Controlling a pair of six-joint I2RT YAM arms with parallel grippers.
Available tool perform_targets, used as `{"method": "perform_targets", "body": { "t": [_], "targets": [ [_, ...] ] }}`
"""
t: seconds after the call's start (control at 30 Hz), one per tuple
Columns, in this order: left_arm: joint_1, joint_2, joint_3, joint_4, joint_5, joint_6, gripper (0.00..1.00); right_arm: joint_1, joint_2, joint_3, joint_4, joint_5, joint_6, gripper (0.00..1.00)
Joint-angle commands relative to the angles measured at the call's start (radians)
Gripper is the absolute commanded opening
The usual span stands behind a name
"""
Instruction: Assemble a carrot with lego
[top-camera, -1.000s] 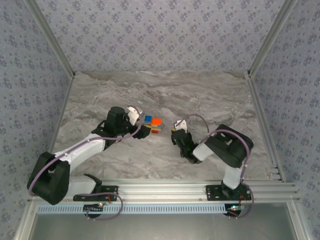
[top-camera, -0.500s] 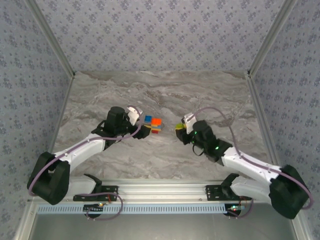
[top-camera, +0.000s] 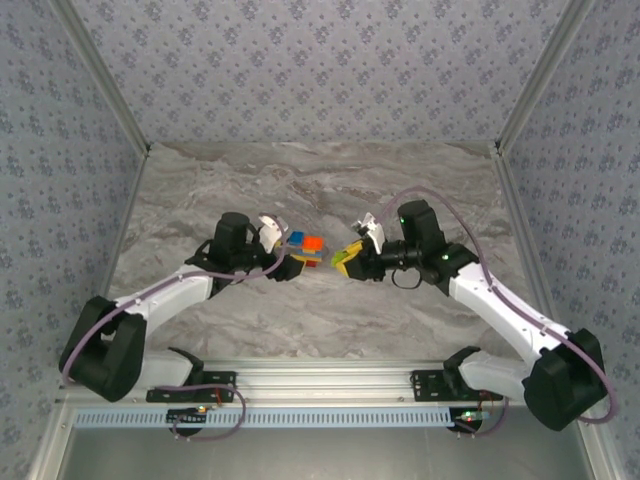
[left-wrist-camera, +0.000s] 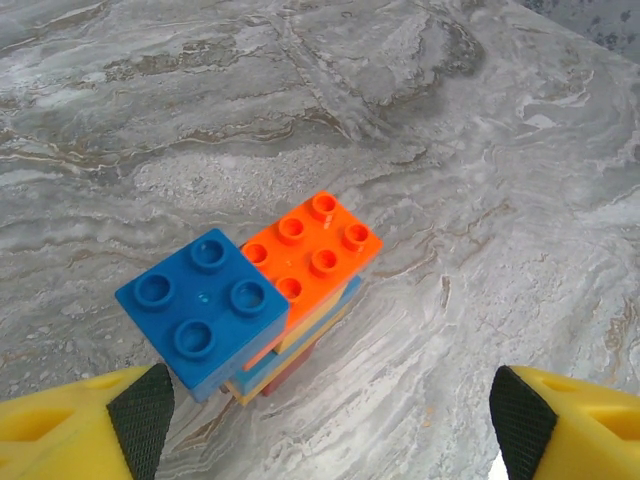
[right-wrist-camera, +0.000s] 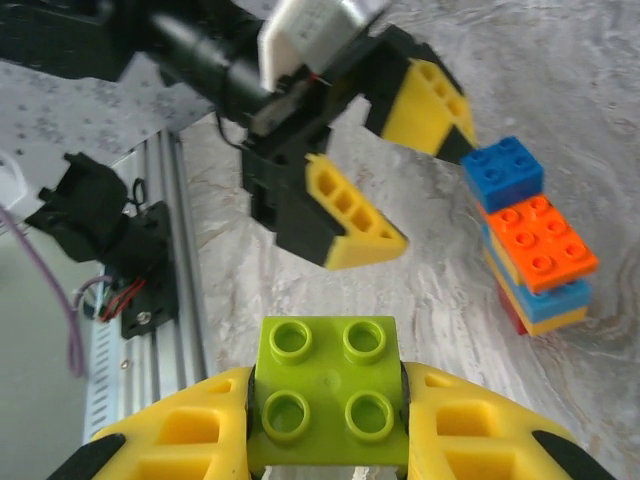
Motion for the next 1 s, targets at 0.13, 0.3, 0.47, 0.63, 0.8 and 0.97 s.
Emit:
{"method": "perform_targets", "body": {
  "t": [0.13,0.3,0.47,0.63,0.8,0.97],
  "targets": [
    [0.069,0.125,-0.012,0.166,0.23,0.12,0.84,-0.03,0.061,0.104,-0.126,-0.074,-0.19,0.16],
    [0.068,0.22,0.014,0.208,0.266,0.203,0.83,-0.041,0.131,0.139,-0.126,-0.088,-0.248,0.14],
    [0.068,0.278,0.069,0.173,0.26,0.271,0.83,-0.055,0.221,0.185,-0.14,-0.135,-0.269,0.13],
    [0.07,0.337,0.142,0.113,0.247,0.328,0.83,-0.065,0.272,0.2,-0.138,-0.154,-0.281,0.13],
    [0.07,0.397,0.215,0.067,0.263,0.358,0.83,-0.07,0.293,0.201,-0.135,-0.159,-0.282,0.13],
    [0.069,0.43,0.272,0.011,0.294,0.391,0.82,-0.074,0.306,0.208,-0.138,-0.154,-0.28,0.13]
  ]
}}
